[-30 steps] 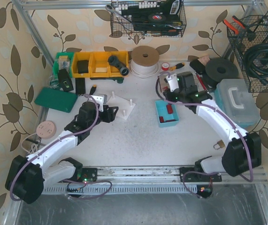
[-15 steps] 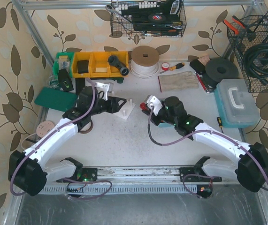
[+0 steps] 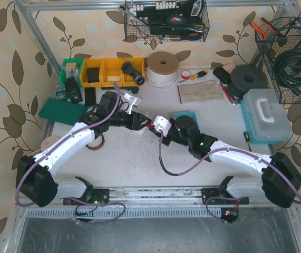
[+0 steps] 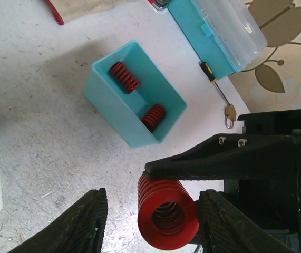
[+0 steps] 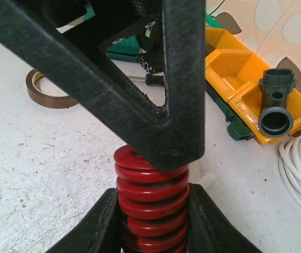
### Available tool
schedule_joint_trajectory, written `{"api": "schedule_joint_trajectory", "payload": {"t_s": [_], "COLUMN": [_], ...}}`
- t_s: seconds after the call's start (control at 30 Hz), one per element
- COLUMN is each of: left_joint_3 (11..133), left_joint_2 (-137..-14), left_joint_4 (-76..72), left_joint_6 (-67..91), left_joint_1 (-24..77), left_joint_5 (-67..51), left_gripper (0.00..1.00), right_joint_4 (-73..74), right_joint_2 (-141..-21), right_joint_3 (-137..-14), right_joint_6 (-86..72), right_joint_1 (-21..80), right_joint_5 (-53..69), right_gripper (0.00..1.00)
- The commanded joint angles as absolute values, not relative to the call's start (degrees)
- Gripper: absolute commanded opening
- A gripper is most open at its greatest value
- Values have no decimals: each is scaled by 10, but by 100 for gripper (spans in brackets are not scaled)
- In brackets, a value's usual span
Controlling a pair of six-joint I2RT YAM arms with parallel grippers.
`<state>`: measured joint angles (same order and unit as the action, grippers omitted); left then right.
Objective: Install the large spring
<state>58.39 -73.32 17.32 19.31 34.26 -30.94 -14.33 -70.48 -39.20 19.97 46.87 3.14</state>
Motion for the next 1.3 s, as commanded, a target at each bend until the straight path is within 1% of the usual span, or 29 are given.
{"api": "schedule_joint_trajectory", "payload": {"t_s": [0.0, 0.13, 0.37, 0.47, 0.57, 0.6, 0.63, 0.73, 0.77, 0.8, 0.9, 0.97, 1.1, 1.2, 1.27], "left_joint_3": [601, 605, 610, 609, 617, 619, 622, 627, 629, 630, 638, 652, 675, 693, 709], "left_joint_2": [-740, -751, -767, -769, -774, -777, -779, -784, -785, -785, -786, -788, -790, -791, -793], "left_joint_4": [180, 189, 174, 160, 166, 169, 173, 187, 193, 199, 224, 241, 264, 290, 322], "left_joint_6": [179, 174, 190, 201, 201, 201, 201, 200, 199, 198, 198, 196, 194, 188, 182], "left_joint_1": [351, 351, 354, 355, 354, 354, 354, 355, 355, 355, 355, 355, 354, 354, 355], "left_joint_5": [-359, -353, -385, -387, -389, -387, -387, -386, -383, -381, -360, -347, -324, -299, -269], "left_gripper": [52, 50, 50, 46, 40, 36, 32, 12, 5, 0, 0, 0, 0, 0, 0], "right_joint_4": [-185, -186, -184, -182, -173, -172, -172, -167, -163, -154, -125, -111, -85, -80, -67], "right_joint_2": [-706, -703, -701, -702, -706, -707, -707, -708, -708, -708, -709, -708, -692, -666, -651], "right_joint_3": [-392, -392, -391, -391, -394, -395, -395, -398, -401, -406, -421, -427, -430, -422, -421], "right_joint_6": [215, 215, 220, 220, 227, 228, 228, 226, 224, 221, 205, 195, 184, 175, 168], "right_joint_1": [473, 475, 479, 481, 484, 485, 486, 487, 487, 487, 487, 487, 487, 487, 487], "right_joint_5": [19, 19, 18, 25, 22, 21, 20, 15, 11, 8, -12, -21, -22, -26, -30], "right_gripper": [7, 7, 7, 7, 7, 7, 7, 9, 11, 16, 32, 40, 50, 63, 70]}}
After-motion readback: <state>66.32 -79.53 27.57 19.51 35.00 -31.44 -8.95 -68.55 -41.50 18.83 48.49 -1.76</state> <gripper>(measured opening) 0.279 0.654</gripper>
